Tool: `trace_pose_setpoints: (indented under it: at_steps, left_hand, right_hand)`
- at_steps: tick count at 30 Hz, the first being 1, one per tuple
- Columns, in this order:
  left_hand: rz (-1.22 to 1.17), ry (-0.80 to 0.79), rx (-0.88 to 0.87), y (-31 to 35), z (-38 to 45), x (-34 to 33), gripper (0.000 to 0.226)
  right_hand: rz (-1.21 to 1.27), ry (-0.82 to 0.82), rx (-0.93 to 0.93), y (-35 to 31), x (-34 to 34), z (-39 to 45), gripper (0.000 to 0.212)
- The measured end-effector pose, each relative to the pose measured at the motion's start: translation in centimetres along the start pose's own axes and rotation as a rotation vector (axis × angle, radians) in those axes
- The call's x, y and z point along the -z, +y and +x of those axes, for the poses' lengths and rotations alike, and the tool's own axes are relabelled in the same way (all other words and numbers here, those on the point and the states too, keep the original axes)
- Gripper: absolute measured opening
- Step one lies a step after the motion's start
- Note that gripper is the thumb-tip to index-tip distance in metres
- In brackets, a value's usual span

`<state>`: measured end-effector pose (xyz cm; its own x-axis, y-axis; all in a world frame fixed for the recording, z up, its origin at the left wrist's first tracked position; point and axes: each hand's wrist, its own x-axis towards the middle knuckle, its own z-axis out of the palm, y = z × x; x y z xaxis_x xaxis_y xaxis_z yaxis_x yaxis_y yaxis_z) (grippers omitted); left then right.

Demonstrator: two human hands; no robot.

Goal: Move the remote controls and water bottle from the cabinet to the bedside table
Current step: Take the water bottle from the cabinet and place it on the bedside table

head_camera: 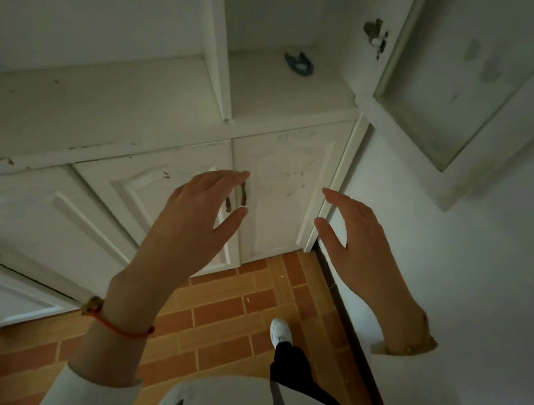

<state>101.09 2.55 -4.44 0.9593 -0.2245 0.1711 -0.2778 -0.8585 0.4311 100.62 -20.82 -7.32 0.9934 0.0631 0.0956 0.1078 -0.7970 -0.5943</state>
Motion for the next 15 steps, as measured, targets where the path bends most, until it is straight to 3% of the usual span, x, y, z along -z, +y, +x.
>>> trace_pose_setpoints:
  at_steps: [15]
  left_hand:
    - [0.021, 0.121, 0.183, 3.0, 14.0, -2.4, 0.052]
  right_hand:
    - [0.022, -0.101, 0.225, 4.6, 4.6, 17.7, 0.05]
